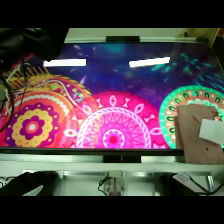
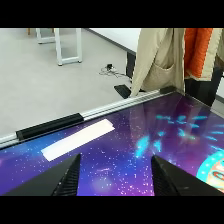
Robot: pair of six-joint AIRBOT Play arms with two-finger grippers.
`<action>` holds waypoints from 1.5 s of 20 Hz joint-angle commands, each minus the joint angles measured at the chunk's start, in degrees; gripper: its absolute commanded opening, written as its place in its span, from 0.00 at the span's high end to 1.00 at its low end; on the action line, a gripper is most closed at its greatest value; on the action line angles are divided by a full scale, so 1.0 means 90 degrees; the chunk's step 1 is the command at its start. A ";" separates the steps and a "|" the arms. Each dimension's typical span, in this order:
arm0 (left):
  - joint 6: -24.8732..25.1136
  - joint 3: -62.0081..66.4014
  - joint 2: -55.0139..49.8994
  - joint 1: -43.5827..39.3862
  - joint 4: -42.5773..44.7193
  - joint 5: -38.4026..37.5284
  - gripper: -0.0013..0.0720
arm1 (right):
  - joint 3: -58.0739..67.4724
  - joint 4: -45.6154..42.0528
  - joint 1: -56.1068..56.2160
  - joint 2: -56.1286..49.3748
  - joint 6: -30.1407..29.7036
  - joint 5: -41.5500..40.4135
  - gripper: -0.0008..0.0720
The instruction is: Fold the shirts.
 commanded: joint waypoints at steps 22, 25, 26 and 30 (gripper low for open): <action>-0.0284 0.0000 -0.0092 0.0000 0.0000 -0.0634 0.24 | 0.0007 0.0430 -0.3160 -0.0316 0.0041 0.0328 0.36; -0.0282 0.0000 -0.0092 0.0000 0.0002 -0.0634 0.24 | 0.0007 0.0512 -0.3194 -0.0114 0.0029 0.0903 0.27; -0.0279 0.0000 -0.0092 0.0002 0.0005 -0.0636 0.24 | 0.0007 0.0512 -0.3194 -0.0039 0.0034 0.1175 0.27; -0.0260 0.0000 -0.0187 0.0002 0.0141 -0.0656 0.24 | 0.0007 0.0041 -0.3194 0.0393 0.0049 0.2888 0.26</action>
